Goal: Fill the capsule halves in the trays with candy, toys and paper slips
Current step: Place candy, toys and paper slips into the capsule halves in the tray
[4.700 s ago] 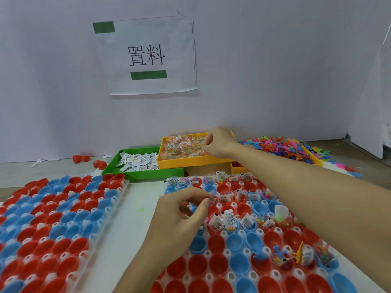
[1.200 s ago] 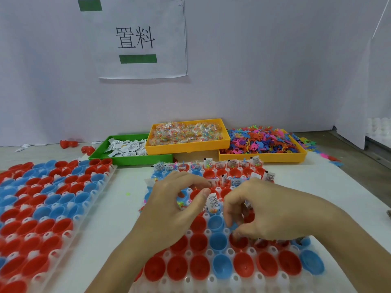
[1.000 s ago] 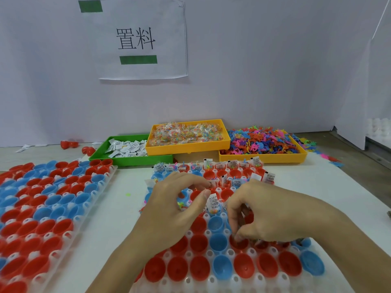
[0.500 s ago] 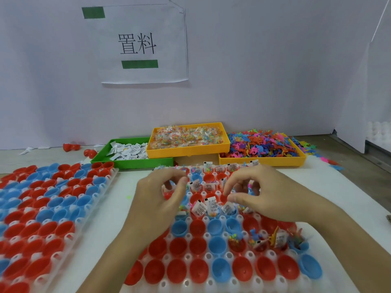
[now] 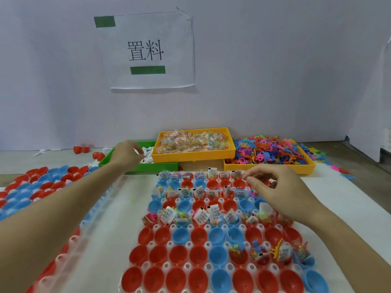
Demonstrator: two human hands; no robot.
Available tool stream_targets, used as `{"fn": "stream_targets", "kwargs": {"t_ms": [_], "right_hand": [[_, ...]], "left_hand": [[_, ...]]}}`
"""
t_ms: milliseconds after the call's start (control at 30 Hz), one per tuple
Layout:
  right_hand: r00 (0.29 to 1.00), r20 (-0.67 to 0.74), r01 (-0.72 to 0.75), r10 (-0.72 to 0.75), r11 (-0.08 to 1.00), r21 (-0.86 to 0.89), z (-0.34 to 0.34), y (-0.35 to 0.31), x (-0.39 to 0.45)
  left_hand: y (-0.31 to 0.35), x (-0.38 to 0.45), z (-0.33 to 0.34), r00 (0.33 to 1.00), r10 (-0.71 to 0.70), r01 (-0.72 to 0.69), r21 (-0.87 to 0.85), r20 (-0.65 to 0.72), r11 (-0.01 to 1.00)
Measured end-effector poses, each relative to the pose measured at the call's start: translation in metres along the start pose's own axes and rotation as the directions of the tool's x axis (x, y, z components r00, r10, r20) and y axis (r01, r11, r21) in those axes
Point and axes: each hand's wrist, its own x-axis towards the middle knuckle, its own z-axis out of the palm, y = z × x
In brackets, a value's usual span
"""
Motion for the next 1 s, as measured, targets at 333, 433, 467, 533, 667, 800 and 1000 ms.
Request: {"fn": "stream_targets", "kwargs": {"t_ms": [333, 433, 467, 533, 667, 800, 1000], "right_hand": [[1.000, 0.006, 0.013, -0.013, 1.000, 0.017, 0.005, -0.001, -0.001], [1.000, 0.016, 0.012, -0.012, 1.000, 0.011, 0.006, -0.002, -0.002], [1.000, 0.019, 0.011, -0.011, 1.000, 0.006, 0.006, -0.002, -0.003], [1.000, 0.020, 0.009, -0.009, 1.000, 0.002, 0.006, -0.002, -0.003], [1.000, 0.010, 0.007, -0.007, 1.000, 0.006, 0.006, -0.003, -0.003], [1.000, 0.008, 0.004, -0.004, 1.000, -0.005, 0.005, -0.005, -0.003], [1.000, 0.023, -0.001, 0.001, 1.000, 0.015, 0.005, -0.013, -0.004]], "left_hand": [[0.008, 0.025, 0.013, 0.975, -0.044, -0.004, 0.217, 0.216, 0.976], [0.010, 0.024, 0.016, 0.977, -0.038, -0.008, 0.215, 0.209, 0.977], [0.010, 0.025, 0.016, 0.980, -0.033, -0.008, 0.207, 0.195, 0.978], [0.008, 0.027, 0.017, 0.989, -0.029, 0.007, 0.154, 0.142, 0.988], [0.005, 0.026, 0.012, 0.993, -0.116, 0.113, -0.160, -0.010, 0.981], [0.019, 0.003, -0.005, 0.980, -0.198, 0.156, -0.595, -0.004, 0.788], [0.053, -0.103, -0.016, 0.998, 0.002, 0.057, -0.828, 0.069, 0.558]]}}
